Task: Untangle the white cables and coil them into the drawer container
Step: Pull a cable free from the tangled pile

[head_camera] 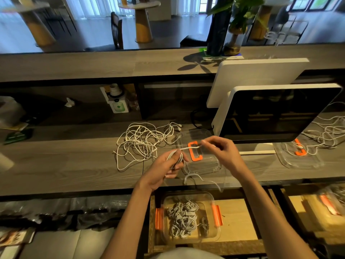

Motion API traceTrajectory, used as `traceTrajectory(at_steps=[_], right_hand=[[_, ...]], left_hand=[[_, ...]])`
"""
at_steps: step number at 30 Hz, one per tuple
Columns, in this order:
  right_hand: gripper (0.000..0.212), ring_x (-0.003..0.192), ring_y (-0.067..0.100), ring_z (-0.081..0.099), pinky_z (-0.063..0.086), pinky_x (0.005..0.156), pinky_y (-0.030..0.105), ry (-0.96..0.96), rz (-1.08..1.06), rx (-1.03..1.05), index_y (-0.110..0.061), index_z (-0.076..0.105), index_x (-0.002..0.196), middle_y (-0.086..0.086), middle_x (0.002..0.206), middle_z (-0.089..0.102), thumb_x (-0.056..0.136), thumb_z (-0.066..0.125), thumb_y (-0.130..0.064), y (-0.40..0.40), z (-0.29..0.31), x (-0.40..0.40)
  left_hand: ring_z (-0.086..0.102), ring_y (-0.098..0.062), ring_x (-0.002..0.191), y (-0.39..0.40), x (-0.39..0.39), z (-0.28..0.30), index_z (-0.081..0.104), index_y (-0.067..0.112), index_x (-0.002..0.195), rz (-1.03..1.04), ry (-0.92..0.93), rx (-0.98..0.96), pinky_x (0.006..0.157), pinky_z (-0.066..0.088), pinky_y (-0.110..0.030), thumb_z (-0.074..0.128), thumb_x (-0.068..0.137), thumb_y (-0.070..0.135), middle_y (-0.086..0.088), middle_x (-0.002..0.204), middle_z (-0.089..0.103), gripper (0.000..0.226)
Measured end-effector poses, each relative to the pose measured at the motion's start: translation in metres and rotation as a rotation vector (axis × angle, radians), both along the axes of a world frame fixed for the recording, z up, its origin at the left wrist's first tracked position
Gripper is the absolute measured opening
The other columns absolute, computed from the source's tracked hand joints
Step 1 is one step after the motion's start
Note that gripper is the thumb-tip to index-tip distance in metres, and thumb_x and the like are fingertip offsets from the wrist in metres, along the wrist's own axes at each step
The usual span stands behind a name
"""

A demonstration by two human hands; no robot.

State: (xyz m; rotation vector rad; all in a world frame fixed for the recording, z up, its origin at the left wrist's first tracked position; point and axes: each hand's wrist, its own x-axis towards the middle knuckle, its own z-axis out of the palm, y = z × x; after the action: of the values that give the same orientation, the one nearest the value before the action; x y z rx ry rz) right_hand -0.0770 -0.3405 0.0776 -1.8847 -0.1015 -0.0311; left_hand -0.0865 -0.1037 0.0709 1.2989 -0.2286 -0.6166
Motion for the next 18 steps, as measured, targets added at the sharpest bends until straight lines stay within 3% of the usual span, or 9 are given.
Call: traceTrajectory(at_steps=[4, 7, 10, 14, 18], right_hand=[[0.018, 0.087, 0.025, 0.066, 0.051, 0.075, 0.032, -0.026, 0.0, 0.015, -0.021, 0.077, 0.104, -0.002, 0.09, 0.074, 0.099, 0.064, -0.032, -0.011, 0.004, 0.001], [0.017, 0.088, 0.009, 0.068, 0.052, 0.074, 0.019, -0.023, 0.014, 0.007, -0.018, 0.075, 0.109, -0.006, 0.092, 0.074, 0.101, 0.061, -0.024, -0.014, 0.0, -0.003], [0.019, 0.073, 0.0, 0.06, 0.045, 0.064, 0.013, 0.015, 0.066, -0.019, -0.017, 0.076, 0.112, -0.01, 0.084, 0.07, 0.101, 0.061, -0.021, -0.015, -0.011, -0.01], [0.015, 0.07, 0.002, 0.056, 0.045, 0.063, 0.016, 0.09, 0.169, -0.017, -0.017, 0.073, 0.112, -0.012, 0.077, 0.065, 0.1, 0.065, -0.022, -0.006, -0.028, -0.017], [0.008, 0.072, 0.007, 0.06, 0.048, 0.065, 0.021, 0.106, 0.239, 0.0, -0.014, 0.068, 0.104, 0.0, 0.09, 0.068, 0.099, 0.067, -0.02, 0.008, -0.038, -0.025]], left_hand=[[0.029, -0.006, 0.05, 0.003, 0.006, -0.002, 0.062, 0.003, 0.115, 0.218, -0.047, -0.01, 0.042, 0.02, -0.02, 0.041, 0.106, 0.038, 0.002, 0.07, 0.044, 0.042], [0.035, -0.005, 0.051, 0.01, 0.01, -0.004, 0.061, 0.008, 0.117, 0.452, -0.05, -0.055, 0.042, 0.026, -0.017, 0.043, 0.103, 0.043, -0.001, 0.076, 0.051, 0.042], [0.042, -0.004, 0.06, 0.012, 0.012, -0.005, 0.064, 0.015, 0.128, 0.641, -0.057, -0.105, 0.044, 0.027, -0.018, 0.042, 0.106, 0.038, 0.0, 0.086, 0.061, 0.038], [0.044, -0.005, 0.065, 0.008, 0.011, -0.003, 0.066, 0.018, 0.128, 0.772, 0.036, -0.212, 0.046, 0.029, -0.017, 0.04, 0.108, 0.037, 0.001, 0.099, 0.069, 0.039], [0.053, -0.006, 0.073, 0.003, 0.009, -0.001, 0.065, 0.013, 0.127, 0.847, 0.083, -0.276, 0.055, 0.034, -0.021, 0.04, 0.106, 0.04, -0.008, 0.111, 0.072, 0.042]])
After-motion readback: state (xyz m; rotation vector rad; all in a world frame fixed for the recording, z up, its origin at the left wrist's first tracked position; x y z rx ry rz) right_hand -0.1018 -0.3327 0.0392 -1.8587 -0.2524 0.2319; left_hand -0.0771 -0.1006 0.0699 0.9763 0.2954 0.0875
